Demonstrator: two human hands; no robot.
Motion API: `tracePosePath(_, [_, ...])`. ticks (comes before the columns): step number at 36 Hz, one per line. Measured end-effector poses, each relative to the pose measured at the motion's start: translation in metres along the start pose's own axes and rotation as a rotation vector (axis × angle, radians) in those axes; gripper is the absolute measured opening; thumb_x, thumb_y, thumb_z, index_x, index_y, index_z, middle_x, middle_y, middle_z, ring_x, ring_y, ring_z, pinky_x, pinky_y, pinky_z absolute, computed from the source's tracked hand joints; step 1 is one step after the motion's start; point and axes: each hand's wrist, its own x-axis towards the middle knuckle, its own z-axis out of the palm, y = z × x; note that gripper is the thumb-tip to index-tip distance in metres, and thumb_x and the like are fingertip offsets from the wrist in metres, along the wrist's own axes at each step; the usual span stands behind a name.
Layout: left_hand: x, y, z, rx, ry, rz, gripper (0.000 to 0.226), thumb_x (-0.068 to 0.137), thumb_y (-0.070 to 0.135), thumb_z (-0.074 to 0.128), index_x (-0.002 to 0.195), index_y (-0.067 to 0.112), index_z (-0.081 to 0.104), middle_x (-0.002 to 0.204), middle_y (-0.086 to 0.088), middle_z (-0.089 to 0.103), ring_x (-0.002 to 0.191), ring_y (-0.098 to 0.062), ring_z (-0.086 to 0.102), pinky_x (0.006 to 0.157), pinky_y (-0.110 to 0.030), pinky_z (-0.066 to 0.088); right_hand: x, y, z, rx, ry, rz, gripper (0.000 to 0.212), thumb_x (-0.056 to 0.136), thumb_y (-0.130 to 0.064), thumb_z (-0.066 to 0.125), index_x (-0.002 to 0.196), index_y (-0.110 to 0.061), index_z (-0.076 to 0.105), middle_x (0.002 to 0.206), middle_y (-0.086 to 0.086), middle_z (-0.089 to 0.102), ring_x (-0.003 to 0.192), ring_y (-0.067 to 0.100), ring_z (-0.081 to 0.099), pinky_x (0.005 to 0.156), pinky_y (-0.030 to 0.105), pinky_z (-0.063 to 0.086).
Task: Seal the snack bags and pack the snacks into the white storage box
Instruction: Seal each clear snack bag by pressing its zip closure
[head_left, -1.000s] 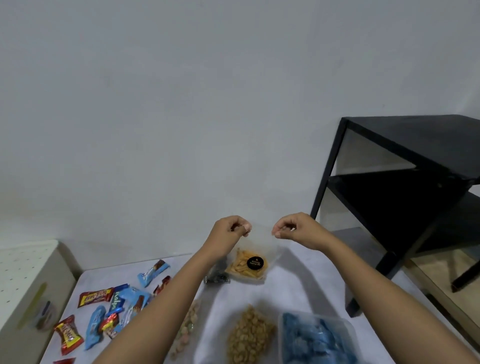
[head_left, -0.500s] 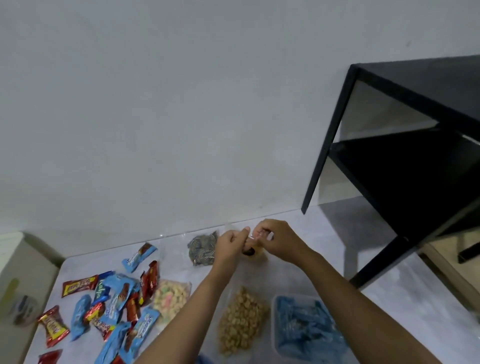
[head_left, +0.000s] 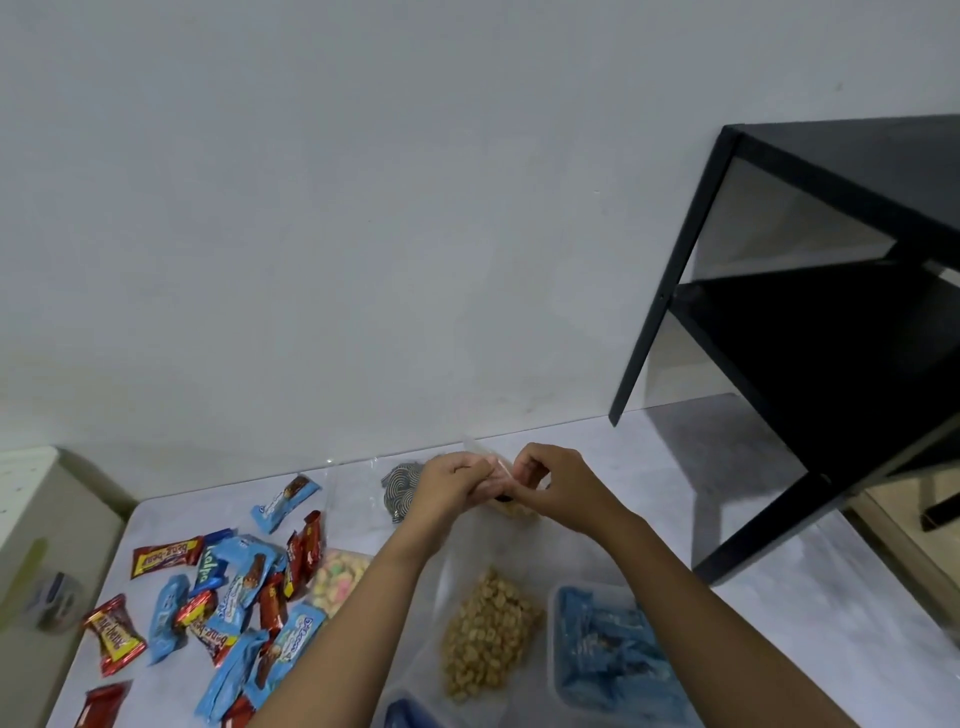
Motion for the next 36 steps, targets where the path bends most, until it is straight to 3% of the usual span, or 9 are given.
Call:
tracePosePath(4, [-0.001,0.005,-0.001,0.029,0.005,-0.023,0.017,0.089,0.009,0.058,0.079,-0.002,0.064,0.071,-0.011,0.070,0.071,-0.013,0.070,0.071,-0.017,0.057,-0.002,-0.004,0.001,-0.028,-0.003,-0.016,0.016,0.079,-0.025,0.070,0.075,-0.011,0.064,0.069,-0.006,0.064,0.064,0.003,0.055,0.058,0.015,0.045])
tracePosePath(8, [-0.004,0.007,-0.001,0.083,0.000,-0.012,0.018,0.090,0.011,0.057,0.077,0.002,0.064,0.065,-0.004,0.071,0.065,-0.008,0.069,0.068,-0.016,0.057,-0.004,-0.008,0.002,-0.105,-0.011,-0.027,0.020,0.081,-0.030,0.064,0.072,-0.012,0.064,0.070,0.001,0.065,0.066,0.011,0.057,0.063,0.028,0.049])
tracePosePath(12, [-0.007,0.009,0.002,0.146,-0.012,0.009,0.018,0.092,0.014,0.055,0.079,0.004,0.062,0.069,-0.002,0.069,0.063,-0.007,0.067,0.066,-0.017,0.054,-0.007,-0.008,0.004,-0.219,0.002,-0.075,0.023,0.083,-0.021,0.056,0.067,-0.005,0.056,0.066,0.009,0.059,0.065,0.024,0.052,0.062,0.041,0.045])
tracePosePath(21, [-0.016,0.007,0.004,0.207,-0.039,0.067,0.023,0.095,0.013,0.049,0.075,0.008,0.059,0.070,-0.004,0.061,0.056,-0.001,0.060,0.059,-0.012,0.049,-0.014,-0.014,0.007,-0.217,-0.026,-0.077,0.029,0.086,-0.013,0.046,0.058,-0.006,0.039,0.058,0.014,0.044,0.056,0.013,0.033,0.054,0.034,0.030])
tracePosePath(24, [-0.019,0.003,0.006,0.232,-0.029,0.088,0.025,0.097,0.014,0.046,0.075,0.008,0.058,0.069,-0.003,0.059,0.054,0.001,0.057,0.059,-0.013,0.047,-0.018,-0.015,0.009,-0.112,-0.034,-0.011,0.028,0.085,-0.012,0.042,0.062,0.004,0.045,0.064,0.024,0.051,0.057,0.013,0.038,0.055,0.032,0.034])
tracePosePath(28, [-0.021,-0.002,0.006,0.260,-0.031,0.096,0.029,0.098,0.017,0.042,0.075,0.010,0.057,0.068,-0.001,0.056,0.053,0.000,0.053,0.061,-0.018,0.045,-0.021,-0.015,0.010,0.040,-0.040,0.095,0.027,0.085,-0.006,0.043,0.064,0.009,0.052,0.070,0.025,0.060,0.058,0.017,0.050,0.057,0.030,0.046])
tracePosePath(33, [-0.024,-0.006,0.007,0.310,-0.036,0.106,0.030,0.099,0.018,0.041,0.074,0.012,0.057,0.068,0.001,0.055,0.055,-0.001,0.052,0.061,-0.016,0.043,-0.024,-0.018,0.011,0.104,-0.025,0.154,0.027,0.080,-0.001,0.047,0.054,-0.005,0.055,0.057,0.009,0.055,0.053,0.014,0.050,0.055,0.027,0.046])
tracePosePath(36, [-0.025,-0.007,0.006,0.323,-0.031,0.116,0.029,0.099,0.015,0.041,0.074,0.012,0.056,0.068,0.000,0.055,0.056,-0.001,0.052,0.062,-0.016,0.044,-0.026,-0.022,0.010,0.136,-0.017,0.201,0.028,0.078,0.000,0.046,0.051,-0.005,0.053,0.059,0.014,0.055,0.052,0.016,0.051,0.050,0.024,0.047])
